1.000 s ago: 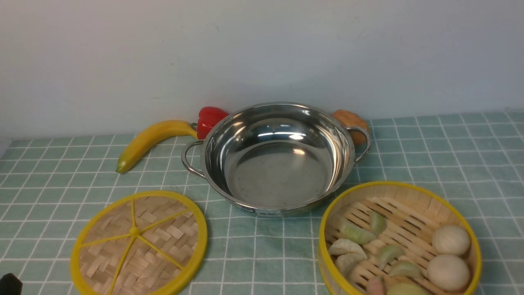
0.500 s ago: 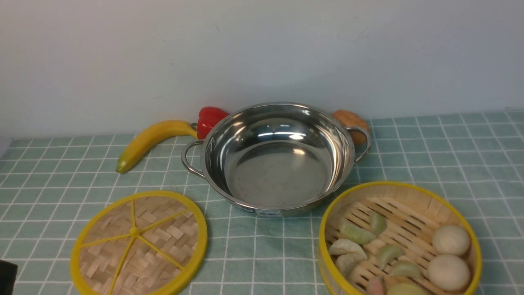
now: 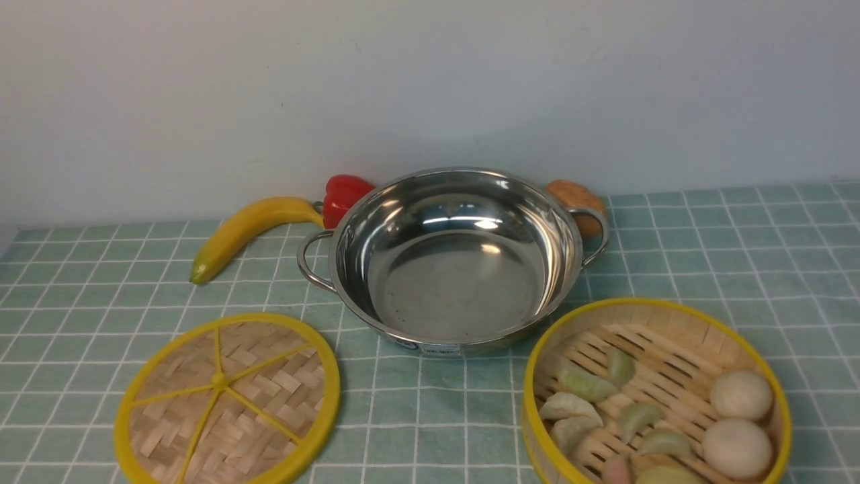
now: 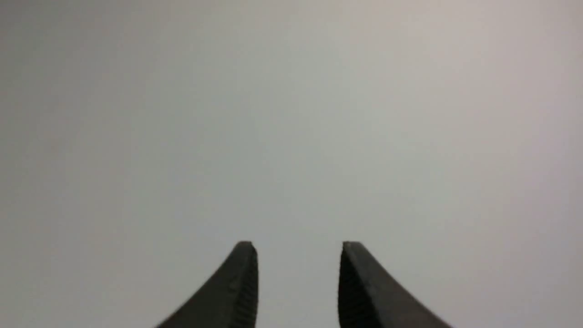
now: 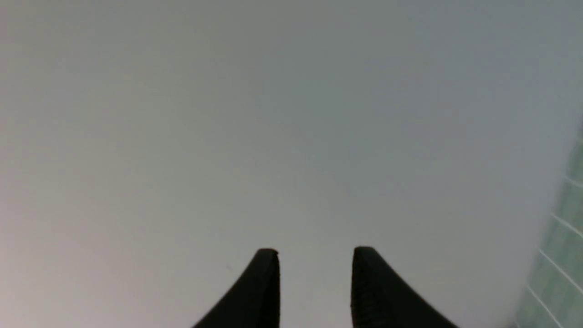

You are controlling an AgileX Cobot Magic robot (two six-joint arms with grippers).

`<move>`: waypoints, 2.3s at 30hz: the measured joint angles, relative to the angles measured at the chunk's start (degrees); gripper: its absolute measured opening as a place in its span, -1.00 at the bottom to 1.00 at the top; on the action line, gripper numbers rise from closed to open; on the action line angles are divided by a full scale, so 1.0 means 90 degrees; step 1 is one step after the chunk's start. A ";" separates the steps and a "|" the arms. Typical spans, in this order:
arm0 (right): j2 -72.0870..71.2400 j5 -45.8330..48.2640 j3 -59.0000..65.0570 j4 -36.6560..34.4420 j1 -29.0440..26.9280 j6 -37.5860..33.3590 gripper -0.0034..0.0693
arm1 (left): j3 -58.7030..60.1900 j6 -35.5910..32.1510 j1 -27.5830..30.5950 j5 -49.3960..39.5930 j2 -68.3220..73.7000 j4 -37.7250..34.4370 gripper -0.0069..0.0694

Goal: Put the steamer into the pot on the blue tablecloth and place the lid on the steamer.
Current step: 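Reach for and grasp the rim of the bamboo steamer holding the buns with the right gripper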

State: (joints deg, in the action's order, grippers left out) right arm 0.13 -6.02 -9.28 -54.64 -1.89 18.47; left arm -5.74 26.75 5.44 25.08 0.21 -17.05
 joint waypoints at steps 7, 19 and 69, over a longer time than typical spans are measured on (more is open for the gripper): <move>0.0756 0.0102 -0.1884 0.2360 0.0000 -0.0552 -0.24 | -0.1635 -0.0043 0.0000 -0.0935 0.0908 0.1669 -0.18; 0.4752 0.5937 -0.5046 0.4497 0.0000 -0.1815 -0.24 | -0.3687 -0.1290 0.0000 -0.6557 0.4311 0.2447 -0.18; 1.1781 0.6887 -0.6299 0.3244 0.0000 -0.4429 -0.24 | -0.3974 -0.4380 0.0000 -0.8235 0.8443 0.0303 -0.18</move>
State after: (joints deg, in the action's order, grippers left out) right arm 106.16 55.96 -65.97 -25.43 -1.89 -21.39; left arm -41.50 -12.67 5.44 -49.03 76.19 -14.32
